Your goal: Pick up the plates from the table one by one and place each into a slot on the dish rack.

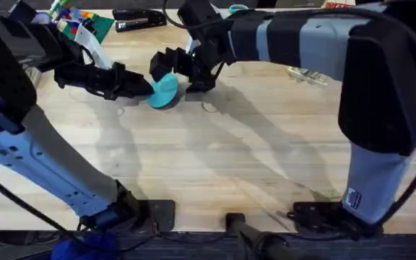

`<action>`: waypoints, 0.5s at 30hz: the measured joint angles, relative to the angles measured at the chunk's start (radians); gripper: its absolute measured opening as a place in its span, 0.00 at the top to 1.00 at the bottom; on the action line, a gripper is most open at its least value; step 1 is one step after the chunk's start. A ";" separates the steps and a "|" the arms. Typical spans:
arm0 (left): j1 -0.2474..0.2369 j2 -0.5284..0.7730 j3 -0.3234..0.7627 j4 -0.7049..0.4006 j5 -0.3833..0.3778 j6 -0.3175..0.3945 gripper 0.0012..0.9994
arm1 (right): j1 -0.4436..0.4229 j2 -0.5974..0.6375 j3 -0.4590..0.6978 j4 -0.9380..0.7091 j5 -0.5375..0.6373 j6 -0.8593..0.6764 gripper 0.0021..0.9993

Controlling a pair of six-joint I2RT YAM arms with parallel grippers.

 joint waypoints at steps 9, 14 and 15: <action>0.000 0.000 0.000 0.000 0.000 0.000 0.96 | 0.000 0.001 0.000 0.001 0.000 0.010 0.56; 0.000 0.000 0.000 0.000 0.000 0.000 0.96 | -0.001 0.000 0.001 0.002 -0.007 0.012 0.96; 0.000 0.000 0.000 0.001 0.000 -0.001 0.96 | -0.002 0.000 0.004 0.003 -0.008 0.011 0.96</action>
